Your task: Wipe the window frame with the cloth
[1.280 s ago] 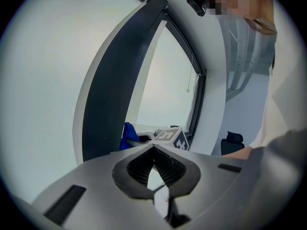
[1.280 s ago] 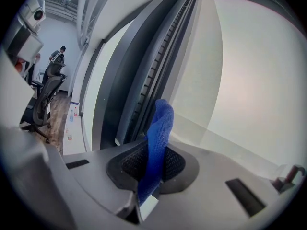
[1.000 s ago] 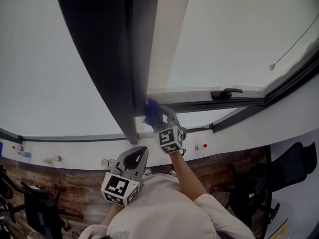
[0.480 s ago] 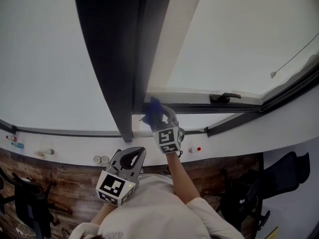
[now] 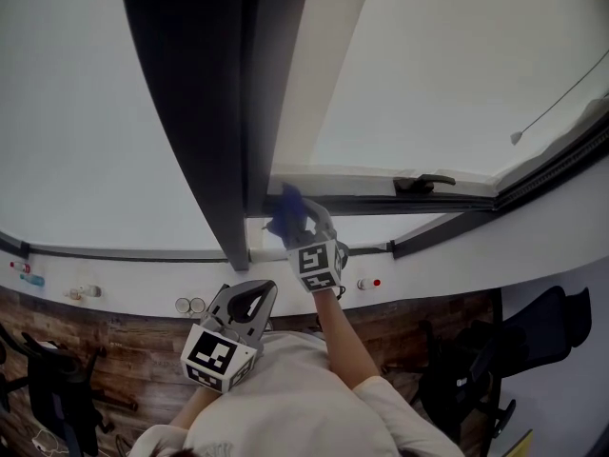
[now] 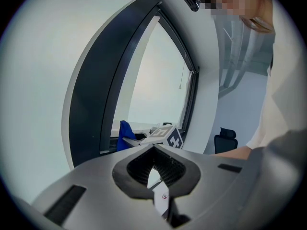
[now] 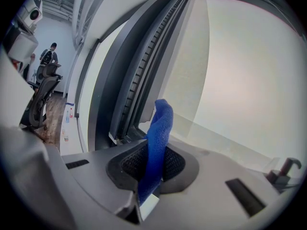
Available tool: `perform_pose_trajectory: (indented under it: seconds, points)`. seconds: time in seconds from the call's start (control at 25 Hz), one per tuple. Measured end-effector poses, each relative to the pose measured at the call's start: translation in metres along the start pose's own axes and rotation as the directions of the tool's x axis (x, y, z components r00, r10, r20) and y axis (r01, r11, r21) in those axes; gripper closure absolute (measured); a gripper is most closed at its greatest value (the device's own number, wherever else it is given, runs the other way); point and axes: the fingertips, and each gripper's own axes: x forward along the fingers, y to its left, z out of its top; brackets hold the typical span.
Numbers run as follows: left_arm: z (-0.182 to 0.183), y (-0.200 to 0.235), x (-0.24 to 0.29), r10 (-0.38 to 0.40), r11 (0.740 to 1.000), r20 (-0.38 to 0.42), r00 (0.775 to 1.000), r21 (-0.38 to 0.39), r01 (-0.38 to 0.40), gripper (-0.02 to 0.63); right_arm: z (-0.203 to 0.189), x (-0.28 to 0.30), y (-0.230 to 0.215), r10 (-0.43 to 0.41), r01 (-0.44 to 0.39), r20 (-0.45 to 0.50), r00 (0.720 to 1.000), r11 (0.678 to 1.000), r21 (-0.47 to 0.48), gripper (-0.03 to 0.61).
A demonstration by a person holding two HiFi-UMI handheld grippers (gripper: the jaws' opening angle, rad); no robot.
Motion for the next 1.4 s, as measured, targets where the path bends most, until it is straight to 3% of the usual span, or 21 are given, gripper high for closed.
perform_pose_trajectory:
  seconds: [1.4]
  points:
    - [0.006,-0.012,0.021,0.001,1.000,0.001,1.000,0.023,-0.001,0.606,-0.010,-0.008,-0.016,0.026,-0.026,0.010,1.000,1.000,0.009,0.534]
